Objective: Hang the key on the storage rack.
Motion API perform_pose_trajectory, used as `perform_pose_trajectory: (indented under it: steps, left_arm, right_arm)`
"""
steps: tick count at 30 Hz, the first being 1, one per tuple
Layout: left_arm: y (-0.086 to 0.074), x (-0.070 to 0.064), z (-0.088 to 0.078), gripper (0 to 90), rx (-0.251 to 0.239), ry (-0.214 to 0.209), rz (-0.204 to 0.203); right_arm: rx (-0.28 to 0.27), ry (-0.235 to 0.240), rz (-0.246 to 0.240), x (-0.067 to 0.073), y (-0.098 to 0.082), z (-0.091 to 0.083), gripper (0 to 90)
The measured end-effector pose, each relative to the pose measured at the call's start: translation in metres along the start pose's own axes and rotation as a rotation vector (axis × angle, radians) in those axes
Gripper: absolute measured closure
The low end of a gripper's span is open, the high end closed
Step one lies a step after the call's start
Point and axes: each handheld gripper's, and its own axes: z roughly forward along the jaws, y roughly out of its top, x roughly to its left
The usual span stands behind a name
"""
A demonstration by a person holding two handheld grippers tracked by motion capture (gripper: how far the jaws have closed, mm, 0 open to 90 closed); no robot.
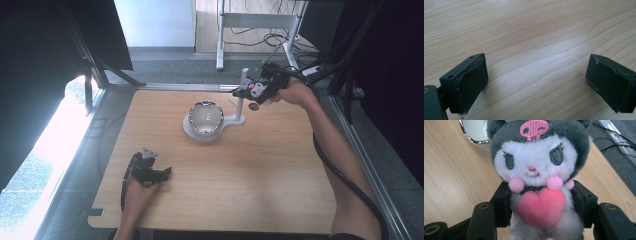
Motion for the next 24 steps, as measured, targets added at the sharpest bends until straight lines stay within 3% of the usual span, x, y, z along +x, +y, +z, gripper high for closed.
perform_pose_trajectory:
  steps: [6,15,24]
  left_arm:
    - [0.000,0.000,0.000,4.0,-0.003,0.002,-0.001]
    - [0.000,0.000,0.000,4.1,-0.003,0.002,0.000]
    - [0.000,0.000,0.000,4.1,-0.001,0.001,-0.001]
  right_arm:
    - [0.005,0.018,0.016,-0.002,-0.012,0.023,42.6]
    - [0.021,0.012,0.038,-0.008,-0.034,0.035,42.4]
    - [0.011,-0.014,0.074,-0.016,-0.042,0.052,41.9]
